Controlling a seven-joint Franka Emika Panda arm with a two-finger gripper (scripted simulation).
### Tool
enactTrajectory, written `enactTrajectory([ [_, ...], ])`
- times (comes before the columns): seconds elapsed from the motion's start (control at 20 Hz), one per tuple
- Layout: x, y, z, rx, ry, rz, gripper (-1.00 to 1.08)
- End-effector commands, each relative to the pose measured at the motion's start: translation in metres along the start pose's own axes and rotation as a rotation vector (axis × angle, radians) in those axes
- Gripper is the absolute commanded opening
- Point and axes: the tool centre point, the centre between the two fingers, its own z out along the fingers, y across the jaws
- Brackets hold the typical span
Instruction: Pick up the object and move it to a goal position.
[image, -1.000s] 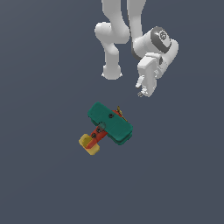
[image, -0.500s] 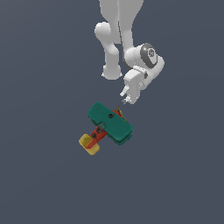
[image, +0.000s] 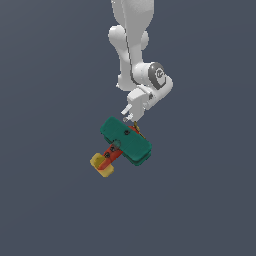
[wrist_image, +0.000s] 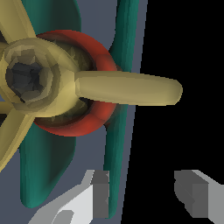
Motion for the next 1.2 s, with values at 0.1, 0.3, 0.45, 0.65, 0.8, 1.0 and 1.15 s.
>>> enactTrajectory([
  [0.1,-0.018,-0.010,0.014,-0.017,-0.028,-0.038,0.28],
  [0.3,-0.028,-0.015,0.022,-0.025,-0.045,-0.059,0.28],
  [0.45,-0.033,-0.017,0.026,-0.029,-0.052,-0.068,0.28],
  [0.65,-0.035,-0.018,0.027,-0.030,-0.054,-0.071,0.28],
  [0.8,-0.034,-0.019,0.027,-0.029,-0.053,-0.070,0.28],
  [1.0,-0.035,-0.023,0.028,-0.026,-0.051,-0.064,0.28],
  [1.15,-0.035,-0.025,0.028,-0.026,-0.050,-0.063,0.28],
])
